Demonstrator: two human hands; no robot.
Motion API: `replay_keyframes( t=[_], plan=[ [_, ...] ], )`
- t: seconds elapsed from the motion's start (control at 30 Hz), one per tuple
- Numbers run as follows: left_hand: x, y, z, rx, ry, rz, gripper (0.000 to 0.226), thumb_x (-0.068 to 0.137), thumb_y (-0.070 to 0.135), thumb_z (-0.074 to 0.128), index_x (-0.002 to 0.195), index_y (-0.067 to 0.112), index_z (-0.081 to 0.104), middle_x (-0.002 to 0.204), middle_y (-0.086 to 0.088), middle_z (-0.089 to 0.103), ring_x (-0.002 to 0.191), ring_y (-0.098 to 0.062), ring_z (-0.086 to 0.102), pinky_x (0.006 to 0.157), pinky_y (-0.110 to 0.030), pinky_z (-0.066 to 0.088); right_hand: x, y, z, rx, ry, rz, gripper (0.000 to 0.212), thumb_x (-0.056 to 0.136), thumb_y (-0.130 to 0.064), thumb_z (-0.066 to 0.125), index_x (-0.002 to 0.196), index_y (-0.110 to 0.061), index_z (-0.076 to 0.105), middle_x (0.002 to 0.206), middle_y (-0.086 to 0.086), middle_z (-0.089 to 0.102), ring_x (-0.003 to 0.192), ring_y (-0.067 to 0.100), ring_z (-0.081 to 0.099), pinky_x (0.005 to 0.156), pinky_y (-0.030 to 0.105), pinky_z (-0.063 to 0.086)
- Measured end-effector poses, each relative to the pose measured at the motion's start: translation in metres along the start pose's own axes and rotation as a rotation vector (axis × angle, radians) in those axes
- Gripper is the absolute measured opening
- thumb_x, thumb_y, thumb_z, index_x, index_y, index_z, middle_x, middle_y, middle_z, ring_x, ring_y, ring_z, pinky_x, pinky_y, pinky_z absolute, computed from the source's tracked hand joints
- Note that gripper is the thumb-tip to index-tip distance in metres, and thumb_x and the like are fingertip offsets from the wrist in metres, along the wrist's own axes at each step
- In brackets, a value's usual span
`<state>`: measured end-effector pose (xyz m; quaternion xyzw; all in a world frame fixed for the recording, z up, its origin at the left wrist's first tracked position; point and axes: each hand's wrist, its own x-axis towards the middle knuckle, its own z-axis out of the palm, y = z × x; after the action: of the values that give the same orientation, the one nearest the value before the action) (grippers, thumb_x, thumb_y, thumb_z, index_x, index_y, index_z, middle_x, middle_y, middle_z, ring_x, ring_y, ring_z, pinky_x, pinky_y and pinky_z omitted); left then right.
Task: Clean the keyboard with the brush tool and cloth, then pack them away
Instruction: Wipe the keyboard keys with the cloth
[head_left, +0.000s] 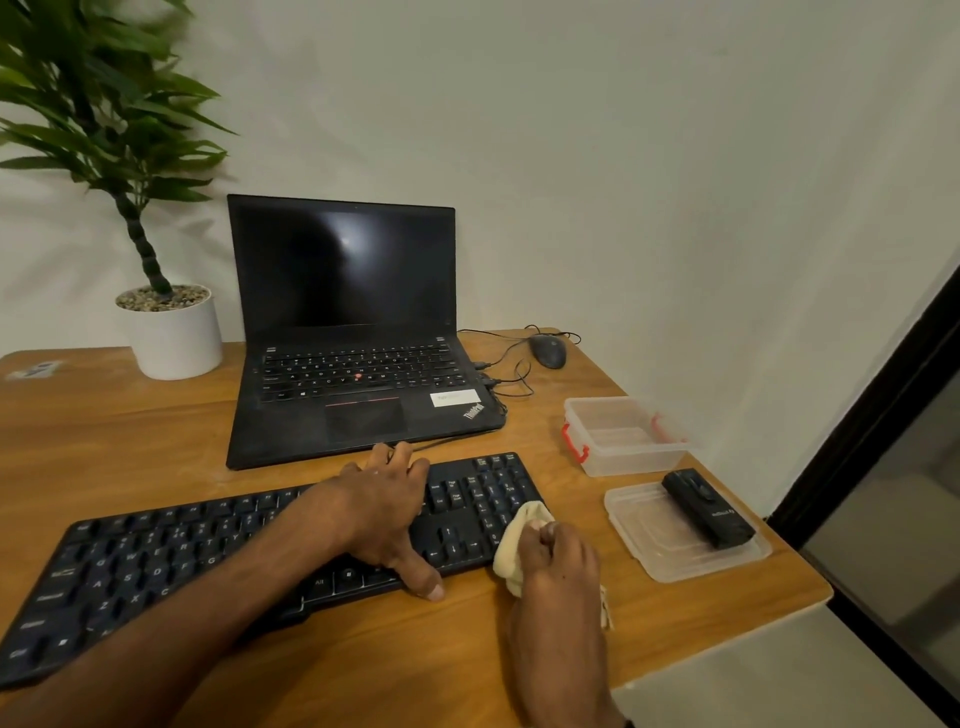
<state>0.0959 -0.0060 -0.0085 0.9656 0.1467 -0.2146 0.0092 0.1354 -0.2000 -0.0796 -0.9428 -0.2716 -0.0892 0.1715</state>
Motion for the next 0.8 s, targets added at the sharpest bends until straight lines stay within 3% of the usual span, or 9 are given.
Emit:
replay_keyframes(
  t=[0.13, 0.23, 0.3, 0.4, 0.43, 0.53, 0.63, 0.7, 0.8],
  plan=[
    [0.001, -0.001, 0.001, -0.023, -0.038, 0.010, 0.150, 0.055, 0.083, 0.078, 0.162, 0.018, -0.004, 0.170, -0.009, -0.010, 0.156, -0.037, -0.004, 0.126, -0.056, 0.016, -0.014, -0.022, 0.010, 0.001, 0.013, -0.085, 0.088, 0.010, -0.011, 0.097, 0.096, -0.005, 0.079, 0.088, 0.010, 0.066, 0.084, 0.025, 0.060, 0.058, 0.032, 0.058],
    [0.002, -0.008, -0.001, -0.005, -0.044, 0.029, 0.156, 0.049, 0.080, 0.084, 0.162, 0.019, -0.005, 0.168, -0.009, -0.006, 0.154, -0.036, 0.000, 0.125, -0.055, 0.019, -0.021, -0.038, 0.017, 0.081, 0.044, -0.251, 0.079, 0.027, -0.022, 0.098, 0.103, -0.013, 0.078, 0.091, 0.002, 0.062, 0.089, 0.016, 0.044, 0.060, 0.023, 0.054],
    [0.002, -0.012, 0.001, -0.019, -0.050, 0.018, 0.161, 0.043, 0.080, 0.085, 0.162, 0.022, -0.007, 0.168, -0.007, -0.009, 0.155, -0.036, -0.002, 0.126, -0.055, 0.018, -0.021, -0.038, 0.015, 0.205, -0.010, -0.290, 0.066, 0.043, -0.022, 0.095, 0.107, -0.022, 0.076, 0.096, -0.005, 0.058, 0.091, 0.011, 0.048, 0.064, 0.018, 0.052],
    [0.000, -0.014, 0.005, -0.058, -0.064, 0.002, 0.165, 0.041, 0.082, 0.083, 0.162, 0.023, -0.012, 0.169, -0.006, -0.018, 0.156, -0.037, -0.012, 0.126, -0.056, 0.011, -0.013, -0.021, -0.003, 0.374, -0.087, -0.195, 0.045, 0.079, -0.009, 0.074, 0.117, -0.032, 0.069, 0.111, -0.011, 0.052, 0.103, 0.007, 0.050, 0.085, 0.014, 0.047],
    [0.000, -0.012, 0.006, -0.067, -0.064, 0.000, 0.163, 0.045, 0.080, 0.084, 0.162, 0.023, -0.013, 0.169, -0.006, -0.020, 0.156, -0.037, -0.014, 0.126, -0.056, 0.010, -0.009, -0.012, -0.009, 0.389, -0.084, -0.145, 0.043, 0.084, -0.007, 0.070, 0.119, -0.032, 0.069, 0.115, -0.011, 0.053, 0.103, 0.005, 0.050, 0.085, 0.010, 0.045],
    [0.001, -0.009, 0.004, -0.067, -0.051, 0.005, 0.159, 0.049, 0.078, 0.084, 0.162, 0.022, -0.012, 0.170, -0.006, -0.017, 0.156, -0.038, -0.010, 0.126, -0.058, 0.012, 0.007, 0.012, -0.035, 0.396, -0.103, 0.052, 0.043, 0.089, -0.009, 0.067, 0.125, -0.031, 0.063, 0.120, -0.009, 0.051, 0.101, 0.002, 0.048, 0.075, 0.007, 0.044],
    [0.001, -0.010, 0.002, -0.081, -0.054, 0.005, 0.157, 0.051, 0.077, 0.084, 0.162, 0.022, -0.012, 0.170, -0.006, -0.019, 0.156, -0.038, -0.012, 0.126, -0.058, 0.010, 0.025, 0.027, -0.052, 0.288, 0.014, 0.115, 0.055, 0.088, -0.010, 0.068, 0.135, -0.035, 0.055, 0.112, -0.013, 0.043, 0.101, 0.005, 0.045, 0.080, 0.013, 0.043],
    [0.002, -0.011, 0.001, -0.087, -0.059, 0.005, 0.156, 0.052, 0.077, 0.084, 0.162, 0.023, -0.012, 0.169, -0.006, -0.020, 0.155, -0.037, -0.014, 0.125, -0.058, 0.009, 0.031, 0.026, -0.056, 0.258, 0.012, 0.106, 0.058, 0.089, -0.010, 0.067, 0.139, -0.034, 0.051, 0.110, -0.014, 0.037, 0.101, 0.004, 0.045, 0.084, 0.018, 0.049],
    [0.002, -0.013, 0.002, -0.094, -0.061, 0.011, 0.155, 0.052, 0.078, 0.083, 0.162, 0.023, -0.011, 0.169, -0.007, -0.021, 0.155, -0.037, -0.016, 0.125, -0.059, 0.008, 0.030, 0.010, -0.047, 0.221, -0.135, 0.011, 0.055, 0.092, -0.013, 0.063, 0.142, -0.033, 0.047, 0.115, -0.012, 0.036, 0.108, 0.003, 0.044, 0.097, 0.021, 0.048]
  ],
)
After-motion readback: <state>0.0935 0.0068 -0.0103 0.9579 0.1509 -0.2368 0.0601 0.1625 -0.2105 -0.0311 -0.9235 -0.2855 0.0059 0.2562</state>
